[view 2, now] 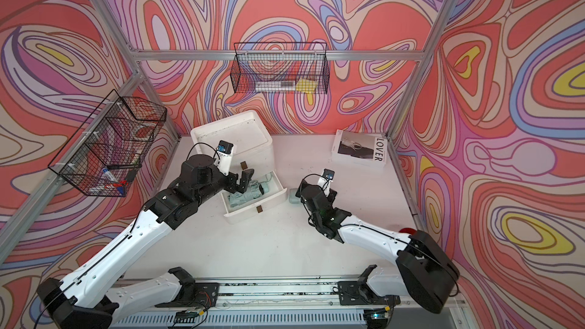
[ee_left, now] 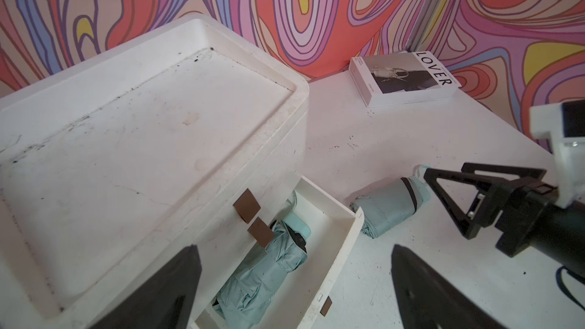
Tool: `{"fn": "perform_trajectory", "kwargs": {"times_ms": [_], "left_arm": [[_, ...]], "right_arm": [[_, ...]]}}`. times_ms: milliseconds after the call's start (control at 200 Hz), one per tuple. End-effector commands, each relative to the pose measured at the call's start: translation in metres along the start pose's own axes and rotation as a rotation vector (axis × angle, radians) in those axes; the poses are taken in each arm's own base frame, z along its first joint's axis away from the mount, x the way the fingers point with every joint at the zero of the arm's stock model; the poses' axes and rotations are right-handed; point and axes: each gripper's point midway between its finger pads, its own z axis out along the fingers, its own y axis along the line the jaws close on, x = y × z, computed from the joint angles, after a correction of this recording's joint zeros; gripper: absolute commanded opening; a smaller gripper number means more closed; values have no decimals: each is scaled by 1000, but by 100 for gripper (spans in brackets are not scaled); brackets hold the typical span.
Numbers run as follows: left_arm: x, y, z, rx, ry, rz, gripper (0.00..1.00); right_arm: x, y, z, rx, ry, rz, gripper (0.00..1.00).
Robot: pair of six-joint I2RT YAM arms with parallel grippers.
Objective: Place the umbrella in the drawer by color
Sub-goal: Pick up the umbrella from the center of the board.
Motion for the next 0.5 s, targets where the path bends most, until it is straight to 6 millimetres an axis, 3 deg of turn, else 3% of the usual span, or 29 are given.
{"fn": "perform_trajectory", "kwargs": {"times_ms": [0,185,335,496], "left_arm": [[-23,14,-10,-80,-104,-82,99],[-27,24,-26,-124,-129,-114,99],[-31,25,-33,-124,-151,-128,99],[-29,24,-32,-116,-143,-141,99]], "right_arm": [[35,-2,7,111,202,230,96],[43,0,16,210,234,431,89],[54,-14,21,242,232,596,80],[69,-24,30,278,269,651,78]]}}
